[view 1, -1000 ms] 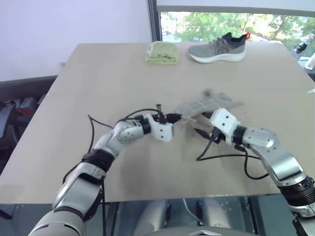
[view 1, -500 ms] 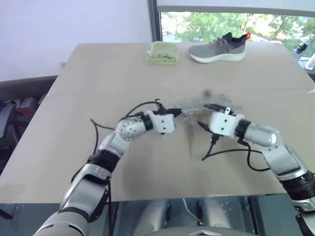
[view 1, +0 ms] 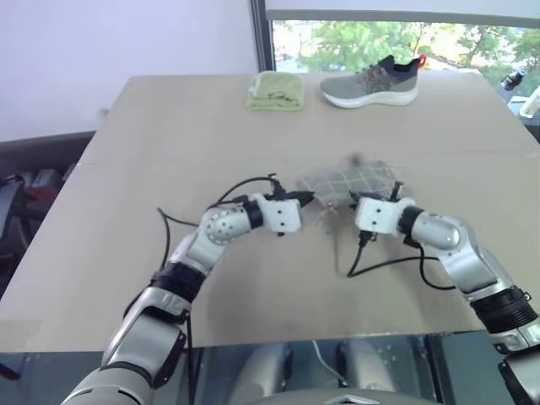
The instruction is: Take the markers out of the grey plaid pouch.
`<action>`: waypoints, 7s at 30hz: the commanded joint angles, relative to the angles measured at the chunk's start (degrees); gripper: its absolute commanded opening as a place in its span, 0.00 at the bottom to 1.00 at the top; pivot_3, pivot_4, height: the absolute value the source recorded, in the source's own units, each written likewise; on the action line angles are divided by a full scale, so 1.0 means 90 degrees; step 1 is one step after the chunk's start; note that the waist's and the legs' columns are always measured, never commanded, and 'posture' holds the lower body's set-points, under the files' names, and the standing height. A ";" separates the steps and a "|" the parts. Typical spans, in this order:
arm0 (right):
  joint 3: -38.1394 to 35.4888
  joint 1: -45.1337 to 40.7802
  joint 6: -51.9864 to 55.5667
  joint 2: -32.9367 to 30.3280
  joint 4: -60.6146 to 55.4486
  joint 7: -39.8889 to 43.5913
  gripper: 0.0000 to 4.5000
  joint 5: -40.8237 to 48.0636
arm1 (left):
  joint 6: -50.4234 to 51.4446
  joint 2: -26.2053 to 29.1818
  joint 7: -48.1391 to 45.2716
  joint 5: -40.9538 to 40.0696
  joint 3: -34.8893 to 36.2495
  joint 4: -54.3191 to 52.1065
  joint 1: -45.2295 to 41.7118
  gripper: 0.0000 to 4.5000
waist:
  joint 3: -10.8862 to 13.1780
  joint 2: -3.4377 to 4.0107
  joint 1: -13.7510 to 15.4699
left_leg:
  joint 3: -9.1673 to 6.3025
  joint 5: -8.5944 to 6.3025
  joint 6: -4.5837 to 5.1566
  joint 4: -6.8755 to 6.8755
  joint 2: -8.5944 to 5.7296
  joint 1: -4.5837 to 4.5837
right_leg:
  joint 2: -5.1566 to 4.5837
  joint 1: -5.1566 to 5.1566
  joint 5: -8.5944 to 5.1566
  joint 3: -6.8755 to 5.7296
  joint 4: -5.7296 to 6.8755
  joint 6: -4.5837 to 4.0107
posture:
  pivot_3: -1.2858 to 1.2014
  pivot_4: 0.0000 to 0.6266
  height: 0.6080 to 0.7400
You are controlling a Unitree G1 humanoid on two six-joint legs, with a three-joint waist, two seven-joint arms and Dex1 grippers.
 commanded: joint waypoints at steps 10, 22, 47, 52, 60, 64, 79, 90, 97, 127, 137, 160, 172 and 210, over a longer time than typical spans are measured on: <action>-0.0249 -0.0030 -0.0100 0.0051 -0.0258 -0.0062 0.01 0.0031 | -0.0027 -0.0027 -0.0146 -0.0061 0.0123 -0.0152 -0.0068 0.00 | 0.0000 0.0000 -0.0054 | 0.0000 0.0000 0.0000 0.0000 0.0000 0.0000 | 0.0000 0.0000 0.0000 0.0000 0.0001 0.0000 | 0.52 0.24 1.00; -0.0240 -0.0029 -0.0122 0.0086 -0.0275 -0.0038 0.00 0.0093 | -0.0185 -0.0077 -0.0136 -0.0016 0.0103 -0.0022 -0.0089 0.61 | 0.0000 0.0000 -0.0061 | 0.0001 0.0000 0.0000 0.0000 0.0000 0.0000 | 0.0000 -0.0001 0.0000 0.0002 0.0002 0.0000 | 0.52 0.24 1.00; -0.1148 0.0783 0.2212 0.0253 -0.1790 0.0976 0.58 0.2230 | -0.0359 -0.0263 -0.0060 0.0157 0.0073 0.0198 -0.0171 0.00 | 0.0000 0.0000 -0.0055 | -0.0001 0.0000 0.0000 0.0001 0.0001 0.0001 | 0.0000 0.0000 0.0000 0.0005 0.0004 0.0000 | 0.52 0.24 1.00; -0.1500 0.1037 0.3815 0.0202 -0.2685 0.1165 0.58 0.3334 | -0.0355 -0.0288 -0.0048 0.0165 0.0066 0.0219 -0.0171 0.00 | 0.0000 0.0000 -0.0054 | -0.0001 0.0000 0.0001 0.0001 0.0001 0.0001 | -0.0002 0.0001 0.0000 0.0005 0.0004 0.0000 | 0.52 0.24 1.00; -0.0946 0.0806 0.5242 0.0504 -0.2880 0.0593 0.58 0.3631 | -0.0372 -0.0368 -0.0073 0.0179 0.0041 0.0226 -0.0179 0.00 | -0.0001 -0.0001 -0.0053 | 0.0000 -0.0001 0.0001 0.0002 0.0001 0.0001 | -0.0005 0.0001 0.0000 0.0006 0.0006 0.0000 | 0.52 0.24 1.00; -0.0838 0.0639 0.5199 0.0517 -0.2626 0.0404 0.58 0.3478 | -0.0434 -0.0381 -0.0079 0.0123 0.0060 0.0197 -0.0160 0.00 | -0.0001 -0.0001 -0.0048 | -0.0001 -0.0001 0.0001 0.0002 -0.0001 0.0001 | -0.0005 0.0000 0.0000 0.0004 0.0006 0.0000 | 0.52 0.24 1.00; -0.0875 0.0340 0.5027 0.0640 -0.2393 0.0234 0.06 0.3438 | -0.0368 -0.0353 -0.0145 0.0038 0.0084 0.0108 -0.0152 0.00 | -0.0001 -0.0001 -0.0054 | -0.0001 -0.0001 0.0001 0.0001 0.0000 0.0001 | -0.0005 0.0000 0.0000 0.0004 0.0005 0.0000 | 0.52 0.24 1.00; -0.2612 0.0370 0.4546 -0.0135 -0.1402 0.0116 0.02 0.3558 | -0.0260 -0.0303 -0.0142 -0.0059 0.0185 0.0003 -0.0104 0.00 | 0.0000 -0.0001 -0.0035 | 0.0000 -0.0001 0.0001 0.0002 -0.0002 0.0000 | -0.0006 0.0001 0.0000 0.0003 0.0004 0.0000 | 0.52 0.24 1.00; -0.3470 0.0266 0.4487 -0.0476 -0.0522 -0.0388 0.02 0.3474 | -0.0206 -0.0292 -0.0117 -0.0093 0.0182 -0.0032 -0.0089 0.00 | -0.0001 -0.0001 -0.0066 | 0.0007 -0.0001 0.0001 -0.0002 0.0001 0.0001 | -0.0010 -0.0001 0.0000 0.0014 0.0006 0.0000 | 0.52 0.24 1.00; -0.3891 0.0464 0.4652 -0.0833 0.0250 -0.1943 0.02 0.2957 | -0.0097 -0.0281 -0.0149 -0.0141 0.0139 -0.0114 -0.0041 0.00 | 0.0000 -0.0001 -0.0056 | 0.0013 -0.0001 0.0001 -0.0002 0.0000 0.0003 | -0.0030 -0.0001 0.0000 0.0017 0.0007 0.0000 | 0.52 0.24 1.00; -0.3519 0.0471 0.5657 -0.0129 -0.1113 -0.0595 0.02 0.4940 | -0.0094 -0.0281 -0.0126 -0.0147 0.0080 -0.0077 -0.0063 0.00 | 0.0000 -0.0001 -0.0069 | 0.0013 -0.0001 0.0001 -0.0002 0.0002 0.0003 | -0.0029 -0.0001 0.0000 0.0019 0.0007 0.0000 | 0.52 0.24 1.00; -0.2163 0.0460 0.7039 0.0989 -0.2936 -0.0600 0.02 0.6670 | -0.0106 -0.0352 -0.0161 -0.0112 0.0114 -0.0055 -0.0076 0.00 | -0.0001 -0.0002 -0.0047 | 0.0005 -0.0002 0.0004 0.0001 -0.0001 0.0000 | -0.0031 0.0000 0.0000 0.0007 0.0005 0.0000 | 0.52 0.24 1.00; -0.2538 0.0690 0.6863 0.0577 -0.2734 -0.0541 0.02 0.6635 | -0.0112 -0.0370 -0.0160 -0.0102 0.0104 -0.0046 -0.0069 0.00 | -0.0001 -0.0002 -0.0057 | 0.0005 -0.0002 0.0004 0.0001 0.0000 0.0001 | -0.0032 0.0000 0.0000 0.0007 0.0006 0.0000 | 0.52 0.24 1.00; -0.3555 0.1002 0.6019 -0.0304 -0.1971 0.0078 0.20 0.7095 | 0.0090 -0.0440 -0.0266 -0.0280 0.0159 -0.0322 -0.0026 0.00 | -0.0003 -0.0002 -0.0055 | 0.0023 -0.0004 0.0007 -0.0002 0.0003 0.0010 | -0.0033 0.0003 0.0001 0.0024 0.0008 0.0000 | 0.52 0.24 1.00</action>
